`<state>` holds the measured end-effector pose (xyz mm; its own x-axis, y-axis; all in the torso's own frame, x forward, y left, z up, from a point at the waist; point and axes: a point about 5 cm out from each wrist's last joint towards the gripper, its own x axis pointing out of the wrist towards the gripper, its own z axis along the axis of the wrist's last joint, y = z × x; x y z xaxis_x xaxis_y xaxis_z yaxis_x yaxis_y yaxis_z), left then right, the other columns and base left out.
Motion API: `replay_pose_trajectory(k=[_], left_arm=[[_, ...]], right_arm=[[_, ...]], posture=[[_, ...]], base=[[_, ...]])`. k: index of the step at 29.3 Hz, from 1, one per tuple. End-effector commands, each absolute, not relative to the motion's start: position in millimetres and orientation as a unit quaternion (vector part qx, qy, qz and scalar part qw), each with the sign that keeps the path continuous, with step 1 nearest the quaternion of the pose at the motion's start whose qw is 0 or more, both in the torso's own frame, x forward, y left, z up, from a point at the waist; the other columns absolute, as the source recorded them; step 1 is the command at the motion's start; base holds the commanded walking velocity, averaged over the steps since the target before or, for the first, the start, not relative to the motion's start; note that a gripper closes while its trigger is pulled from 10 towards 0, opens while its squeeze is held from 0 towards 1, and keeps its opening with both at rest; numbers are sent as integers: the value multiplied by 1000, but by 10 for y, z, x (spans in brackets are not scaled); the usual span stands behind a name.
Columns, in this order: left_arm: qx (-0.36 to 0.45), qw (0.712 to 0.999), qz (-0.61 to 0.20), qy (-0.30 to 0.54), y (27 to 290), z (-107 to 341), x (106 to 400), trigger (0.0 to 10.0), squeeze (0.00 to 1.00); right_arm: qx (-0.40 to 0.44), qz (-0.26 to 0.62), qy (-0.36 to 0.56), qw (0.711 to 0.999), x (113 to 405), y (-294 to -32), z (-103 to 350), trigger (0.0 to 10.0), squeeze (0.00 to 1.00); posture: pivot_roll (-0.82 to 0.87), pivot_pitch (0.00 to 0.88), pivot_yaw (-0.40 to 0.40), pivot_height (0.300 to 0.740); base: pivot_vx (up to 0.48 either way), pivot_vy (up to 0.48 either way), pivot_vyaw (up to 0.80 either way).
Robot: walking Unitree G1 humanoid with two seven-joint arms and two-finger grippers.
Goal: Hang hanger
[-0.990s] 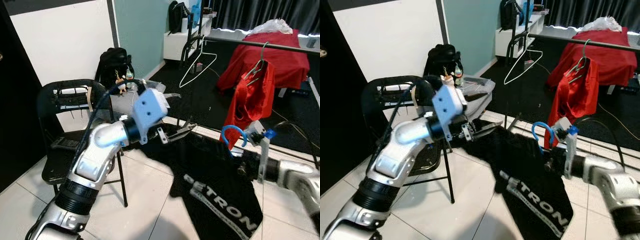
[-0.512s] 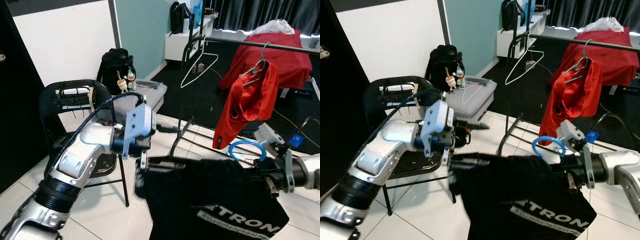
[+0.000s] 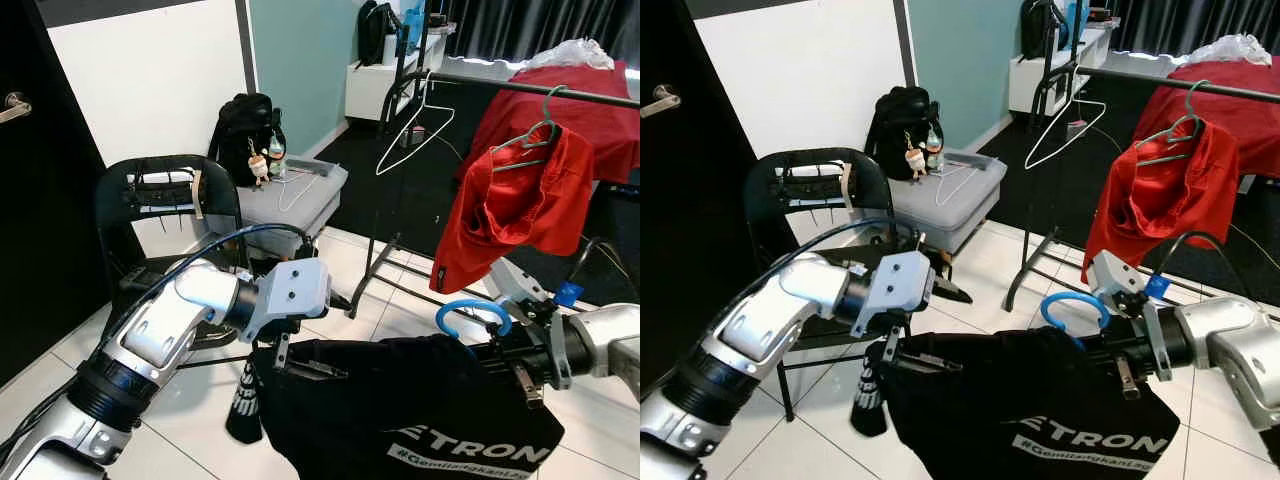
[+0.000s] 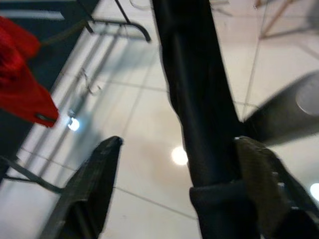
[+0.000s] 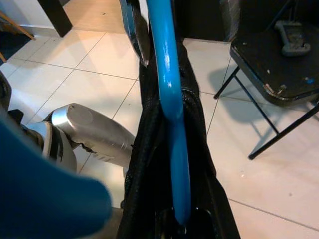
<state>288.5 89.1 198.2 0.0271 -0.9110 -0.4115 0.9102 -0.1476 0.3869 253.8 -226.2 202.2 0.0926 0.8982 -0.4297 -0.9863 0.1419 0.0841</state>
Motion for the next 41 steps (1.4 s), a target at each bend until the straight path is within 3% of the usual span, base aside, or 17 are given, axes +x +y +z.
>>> replay_pose_trajectory(k=[1, 12, 17, 18, 19, 20, 26, 30, 33, 35, 38, 39, 40, 41], left_arm=[[309, 643, -700, 28, 928, 1908, 2854, 0, 0], [339, 649, -680, 47, 977, 1816, 2892, 0, 0], [352, 667, -656, 34, 956, 1825, 2957, 0, 0], [354, 672, -650, 32, 958, 1830, 2976, 0, 0], [356, 675, -646, 31, 961, 1833, 2987, 0, 0], [358, 680, -639, 28, 970, 1839, 3007, 0, 0], [367, 698, -614, 24, 1007, 1843, 3071, 0, 0], [377, 721, -581, 30, 1100, 1825, 3150, 0, 0], [380, 728, -570, 32, 1132, 1819, 3173, 0, 0], [381, 752, -537, 40, 1215, 1792, 3237, 0, 0], [381, 759, -526, 42, 1241, 1780, 3256, 0, 0], [379, 771, -509, 50, 1278, 1736, 3276, 0, 0], [379, 771, -509, 50, 1278, 1736, 3276, 0, 0], [377, 782, -494, 51, 1291, 1721, 3295, 0, 0]], right_arm=[[-136, 654, 177, 723, 2545, -2185, 2080, 10000, 0], [-146, 653, 165, 725, 2557, -2141, 2113, 10000, 0], [-142, 620, 159, 755, 2657, -2089, 2023, 10000, 0], [-138, 618, 159, 758, 2665, -2075, 2002, 10000, 635], [-136, 618, 158, 758, 2666, -2065, 1992, 10000, 635], [-137, 611, 153, 764, 2681, -2050, 1969, 10000, 1000], [-135, 589, 143, 784, 2714, -2038, 1906, 10000, 1000], [-135, 521, 121, 834, 2793, -2211, 1940, 10000, 1000], [-135, 496, 115, 850, 2814, -2284, 1953, 10000, 1000], [-144, 415, 95, 893, 2866, -2486, 1987, 10000, 1000], [-147, 384, 86, 907, 2884, -2555, 1998, 10000, 1000], [-159, 285, 73, 942, 2956, -2752, 2005, 10000, 1000], [-159, 285, 73, 942, 2956, -2752, 2005, 10000, 1000], [-170, 222, 63, 958, 2994, -2859, 2013, 10000, 1000]], posture=[[-136, 0, 33, 740], [-137, 0, 32, 740], [-137, 0, 33, 740], [-137, 0, 33, 740], [-135, 0, 33, 740], [-135, 0, 33, 740], [-135, 0, 33, 740], [-136, 0, 37, 740], [-136, 0, 37, 740], [-145, 0, 45, 740], [-145, 0, 45, 740], [-152, 0, 51, 740], [-152, 0, 51, 740], [-157, 0, 53, 740]], base=[[0, 0, 0], [0, 0, 0], [0, 0, 0], [0, 0, 0], [0, 0, 0], [0, 0, 0], [0, 0, 0], [0, 0, 0], [0, 0, 0], [0, 0, 0], [0, 0, 0], [0, 0, 0], [0, 0, 0], [0, 0, 0]])
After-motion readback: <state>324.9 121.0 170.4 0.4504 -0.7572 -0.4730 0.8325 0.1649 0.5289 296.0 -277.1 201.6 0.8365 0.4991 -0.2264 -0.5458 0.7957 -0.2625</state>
